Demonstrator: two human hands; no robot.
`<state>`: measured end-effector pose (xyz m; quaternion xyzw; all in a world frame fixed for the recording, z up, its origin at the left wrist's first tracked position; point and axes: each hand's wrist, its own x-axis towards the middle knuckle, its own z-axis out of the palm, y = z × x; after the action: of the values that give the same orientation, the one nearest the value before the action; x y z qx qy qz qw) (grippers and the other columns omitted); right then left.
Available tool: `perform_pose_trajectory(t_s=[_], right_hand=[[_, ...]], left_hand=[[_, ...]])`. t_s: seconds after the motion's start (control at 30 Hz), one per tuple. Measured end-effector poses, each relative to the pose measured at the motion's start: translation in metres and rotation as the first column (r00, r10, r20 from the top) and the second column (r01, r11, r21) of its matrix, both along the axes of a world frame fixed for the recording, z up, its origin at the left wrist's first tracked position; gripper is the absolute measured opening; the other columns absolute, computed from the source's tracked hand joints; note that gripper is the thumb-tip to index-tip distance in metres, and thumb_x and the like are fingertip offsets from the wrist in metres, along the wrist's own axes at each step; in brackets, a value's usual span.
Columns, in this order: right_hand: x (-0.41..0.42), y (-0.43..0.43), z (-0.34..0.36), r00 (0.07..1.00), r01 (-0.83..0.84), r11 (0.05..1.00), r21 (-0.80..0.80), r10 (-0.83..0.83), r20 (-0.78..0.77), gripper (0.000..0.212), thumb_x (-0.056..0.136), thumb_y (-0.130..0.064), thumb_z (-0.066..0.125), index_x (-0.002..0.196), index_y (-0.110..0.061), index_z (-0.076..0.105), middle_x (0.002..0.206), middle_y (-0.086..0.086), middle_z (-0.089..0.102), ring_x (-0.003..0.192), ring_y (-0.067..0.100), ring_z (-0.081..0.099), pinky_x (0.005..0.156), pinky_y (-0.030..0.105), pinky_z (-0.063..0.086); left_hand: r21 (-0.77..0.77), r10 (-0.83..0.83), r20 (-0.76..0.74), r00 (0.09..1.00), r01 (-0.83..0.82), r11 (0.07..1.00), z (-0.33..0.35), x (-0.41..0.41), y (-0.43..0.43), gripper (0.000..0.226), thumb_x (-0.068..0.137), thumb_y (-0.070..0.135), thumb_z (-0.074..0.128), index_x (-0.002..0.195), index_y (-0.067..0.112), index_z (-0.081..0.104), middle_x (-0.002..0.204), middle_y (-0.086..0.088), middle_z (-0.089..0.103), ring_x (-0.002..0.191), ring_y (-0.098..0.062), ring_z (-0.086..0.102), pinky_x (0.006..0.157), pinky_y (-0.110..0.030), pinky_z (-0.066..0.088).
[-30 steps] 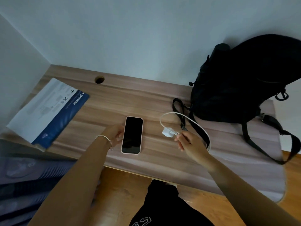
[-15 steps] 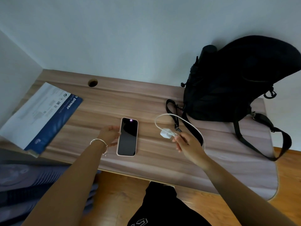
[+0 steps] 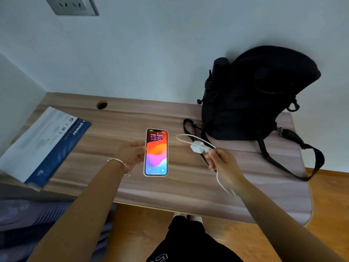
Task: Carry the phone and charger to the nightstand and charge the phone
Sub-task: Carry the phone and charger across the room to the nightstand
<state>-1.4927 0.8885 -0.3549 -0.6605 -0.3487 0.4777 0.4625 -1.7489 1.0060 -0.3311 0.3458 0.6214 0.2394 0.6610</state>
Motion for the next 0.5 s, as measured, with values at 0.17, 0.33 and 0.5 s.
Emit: perform_pose_trajectory(t_s=[0.17, 0.33, 0.5], right_hand=[[0.018, -0.012, 0.018, 0.994, 0.103, 0.994, 0.023, -0.102, -0.029, 0.027, 0.096, -0.022, 0.045, 0.074, -0.018, 0.061, 0.048, -0.009, 0.050, 0.046, 0.005, 0.042, 0.049, 0.018, 0.038], [0.038, -0.030, 0.045, 0.956, 0.294, 0.955, 0.025, -0.294, 0.013, 0.025, 0.097, -0.021, 0.045, 0.082, -0.006, 0.058, 0.060, -0.001, 0.050, 0.056, 0.008, 0.046, 0.055, 0.020, 0.043], [0.048, -0.053, 0.078, 0.889, 0.457, 0.880, 0.131, -0.456, -0.043, 0.023, 0.097, -0.015, 0.042, 0.077, -0.012, 0.054, 0.063, 0.002, 0.045, 0.060, 0.011, 0.045, 0.062, 0.023, 0.048]], left_hand=[[0.044, -0.096, 0.086, 0.992, 0.092, 0.995, 0.023, 0.036, -0.005, 0.027, 0.091, -0.005, 0.045, 0.115, 0.002, 0.056, 0.061, 0.001, 0.070, 0.049, -0.009, 0.062, 0.060, -0.026, 0.050], [0.050, -0.203, 0.186, 0.961, 0.197, 0.979, 0.039, 0.066, -0.004, 0.029, 0.092, -0.002, 0.045, 0.118, 0.003, 0.056, 0.077, -0.004, 0.071, 0.072, -0.019, 0.061, 0.062, -0.026, 0.055], [0.090, -0.327, 0.257, 0.909, 0.315, 0.945, 0.060, 0.090, 0.003, 0.024, 0.092, -0.003, 0.045, 0.100, 0.009, 0.064, 0.079, -0.005, 0.075, 0.071, -0.017, 0.070, 0.061, -0.029, 0.058]])
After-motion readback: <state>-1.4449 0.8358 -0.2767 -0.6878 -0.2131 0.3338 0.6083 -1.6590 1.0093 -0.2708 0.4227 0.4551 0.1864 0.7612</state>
